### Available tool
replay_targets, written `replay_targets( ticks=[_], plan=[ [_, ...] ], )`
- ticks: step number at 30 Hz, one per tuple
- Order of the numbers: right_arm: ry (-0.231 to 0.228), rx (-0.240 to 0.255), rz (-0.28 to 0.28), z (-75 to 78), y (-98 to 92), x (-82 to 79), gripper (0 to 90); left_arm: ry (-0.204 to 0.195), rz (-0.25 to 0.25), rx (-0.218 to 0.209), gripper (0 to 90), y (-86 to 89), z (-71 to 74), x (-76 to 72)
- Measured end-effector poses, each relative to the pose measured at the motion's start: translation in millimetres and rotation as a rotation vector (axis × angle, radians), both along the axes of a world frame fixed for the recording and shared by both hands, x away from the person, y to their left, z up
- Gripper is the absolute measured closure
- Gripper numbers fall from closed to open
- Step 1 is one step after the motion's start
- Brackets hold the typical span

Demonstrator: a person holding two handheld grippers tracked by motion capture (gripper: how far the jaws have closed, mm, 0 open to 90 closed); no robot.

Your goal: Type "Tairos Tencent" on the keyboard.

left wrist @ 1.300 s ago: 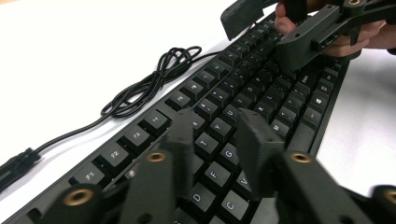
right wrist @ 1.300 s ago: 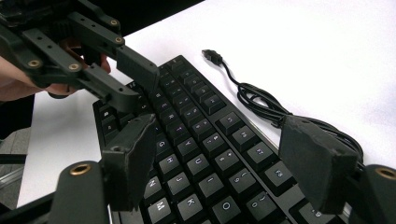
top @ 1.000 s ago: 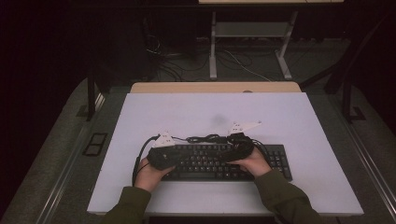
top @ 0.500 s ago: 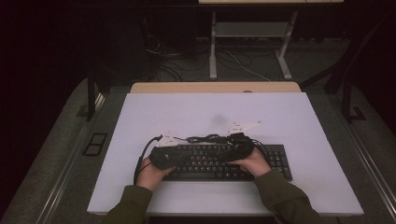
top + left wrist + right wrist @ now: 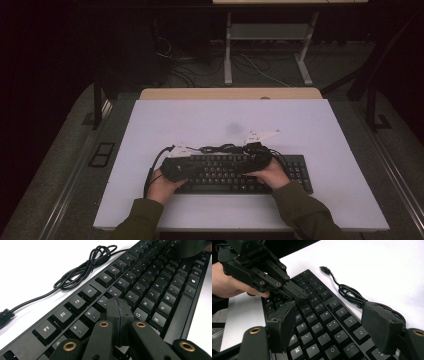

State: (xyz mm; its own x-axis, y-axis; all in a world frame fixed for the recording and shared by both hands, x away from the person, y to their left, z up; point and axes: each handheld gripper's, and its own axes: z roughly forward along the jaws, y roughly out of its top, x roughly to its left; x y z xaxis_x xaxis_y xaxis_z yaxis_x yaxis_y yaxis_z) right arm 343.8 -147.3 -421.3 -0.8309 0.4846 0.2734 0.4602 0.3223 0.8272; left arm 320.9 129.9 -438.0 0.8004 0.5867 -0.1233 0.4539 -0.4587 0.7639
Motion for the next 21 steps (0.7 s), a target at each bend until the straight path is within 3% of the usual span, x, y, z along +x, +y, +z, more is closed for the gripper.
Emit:
replay_targets(
  ticks=[9,21],
  plan=[
    [0.001,0.002,-0.002,0.3,0.0,-0.2,27.3,0.003,-0.001,0.009,89.2,0.0,1.3,-0.1],
    [-0.006,0.005,-0.005,1.2,-0.7,-0.2,27.4,-0.014,-0.004,-0.02,89.1,1.8,8.9,-2.5]
  ],
)
